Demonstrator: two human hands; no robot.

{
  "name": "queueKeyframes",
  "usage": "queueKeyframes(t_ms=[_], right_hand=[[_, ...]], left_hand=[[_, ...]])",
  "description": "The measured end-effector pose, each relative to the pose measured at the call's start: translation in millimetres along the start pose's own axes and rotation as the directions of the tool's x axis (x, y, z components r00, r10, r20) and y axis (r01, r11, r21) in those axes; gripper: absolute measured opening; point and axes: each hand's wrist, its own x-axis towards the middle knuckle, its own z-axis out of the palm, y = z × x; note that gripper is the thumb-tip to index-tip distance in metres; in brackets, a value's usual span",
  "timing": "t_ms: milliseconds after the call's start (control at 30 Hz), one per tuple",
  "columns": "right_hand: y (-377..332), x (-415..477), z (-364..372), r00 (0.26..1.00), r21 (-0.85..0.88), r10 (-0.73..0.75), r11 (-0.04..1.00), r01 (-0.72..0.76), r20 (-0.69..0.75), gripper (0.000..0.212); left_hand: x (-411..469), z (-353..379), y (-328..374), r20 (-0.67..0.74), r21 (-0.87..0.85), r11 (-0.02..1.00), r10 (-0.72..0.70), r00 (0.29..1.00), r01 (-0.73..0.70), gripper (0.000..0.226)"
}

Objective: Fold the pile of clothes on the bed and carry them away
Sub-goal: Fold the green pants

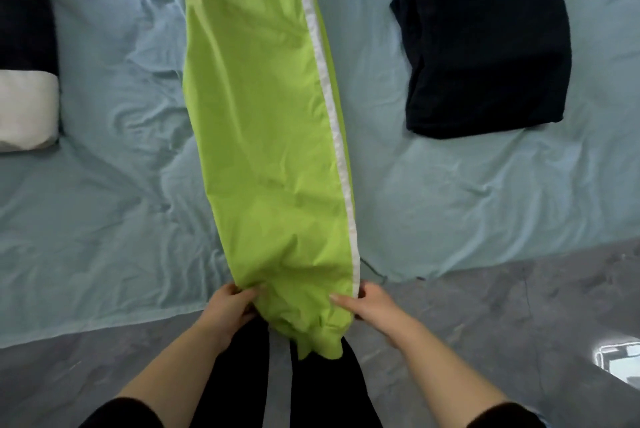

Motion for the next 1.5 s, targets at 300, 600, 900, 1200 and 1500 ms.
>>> queueKeyframes(t_ms=[300, 600, 900, 1200, 1500], right_hand=[[-93, 49, -13, 0.935, 0.008, -0.223, 0.972, 0.234, -0.276, 0.024], [-55, 28, 3, 0.978, -0.192, -0.077, 0.981, 0.039, -0.196, 0.039], [-190, 83, -4, 0.793, -0.182, -0.423, 0.906, 0.382, -0.438, 0.026], [-174, 74, -11, 0.884, -0.032, -0.277, 0.957, 0.287, -0.376, 0.021], [-283, 128, -16, 0.664, -0.334, -0.562, 0.827, 0.452, -0.494, 0.032]], left_hand=[[26, -9, 87, -0.004, -0.016, 0.963, 0.269, 0.963, -0.269, 0.03], [26, -45, 51, 0.033, 0.038, 0.996, 0.085, 0.996, -0.086, 0.034], [55, -14, 178, -0.121, -0.208, 0.919, 0.315, 0.941, -0.334, 0.024], [58, -41, 170, 0.04, -0.081, 0.967, 0.247, 0.968, -0.244, 0.029], [79, -22, 262, -0.111, 0.072, 0.877, 0.48, 0.87, -0.475, 0.023]])
